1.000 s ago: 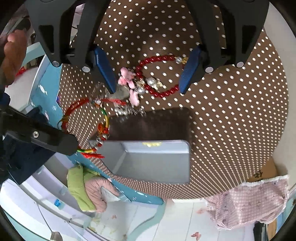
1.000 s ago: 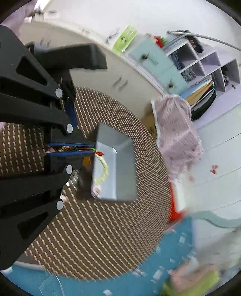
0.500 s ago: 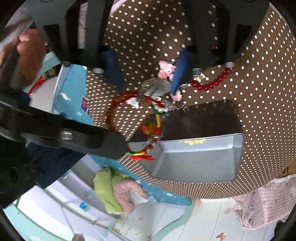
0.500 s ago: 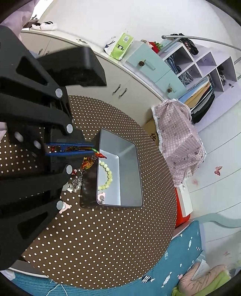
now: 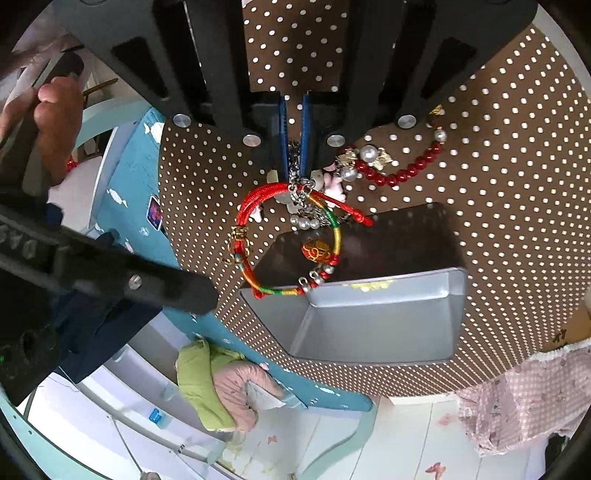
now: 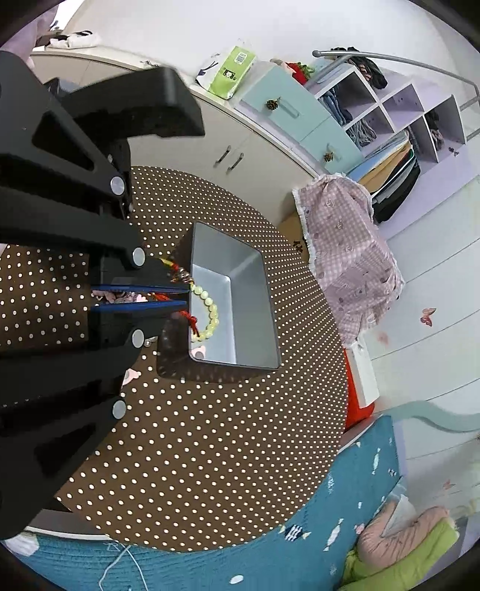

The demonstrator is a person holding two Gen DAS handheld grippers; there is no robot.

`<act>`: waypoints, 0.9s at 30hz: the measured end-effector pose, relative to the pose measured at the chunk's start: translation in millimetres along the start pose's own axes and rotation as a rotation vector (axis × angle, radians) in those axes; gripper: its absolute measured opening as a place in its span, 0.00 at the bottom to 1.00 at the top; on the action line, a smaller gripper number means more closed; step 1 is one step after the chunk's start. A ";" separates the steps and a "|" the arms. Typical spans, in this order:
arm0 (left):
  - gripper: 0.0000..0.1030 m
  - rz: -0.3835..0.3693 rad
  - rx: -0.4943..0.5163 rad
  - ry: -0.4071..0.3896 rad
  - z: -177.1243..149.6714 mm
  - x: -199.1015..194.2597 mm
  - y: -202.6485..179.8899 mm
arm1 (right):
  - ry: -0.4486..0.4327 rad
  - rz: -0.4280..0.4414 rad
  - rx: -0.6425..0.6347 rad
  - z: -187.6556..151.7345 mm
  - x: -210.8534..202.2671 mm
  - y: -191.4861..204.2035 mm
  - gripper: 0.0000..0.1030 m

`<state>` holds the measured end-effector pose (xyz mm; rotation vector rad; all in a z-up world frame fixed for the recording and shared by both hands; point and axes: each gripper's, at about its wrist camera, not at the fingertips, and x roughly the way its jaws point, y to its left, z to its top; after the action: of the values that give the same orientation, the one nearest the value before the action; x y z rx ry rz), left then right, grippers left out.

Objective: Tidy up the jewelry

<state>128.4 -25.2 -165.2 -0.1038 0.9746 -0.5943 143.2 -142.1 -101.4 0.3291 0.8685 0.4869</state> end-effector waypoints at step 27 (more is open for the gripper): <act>0.06 0.026 -0.010 -0.010 -10.5 -14.5 10.9 | 0.215 0.155 0.304 -5.6 53.3 -42.1 0.03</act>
<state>118.6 -6.7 -164.1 -0.1029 0.9683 -0.5642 179.4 -148.8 -158.6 0.6348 1.1346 0.5408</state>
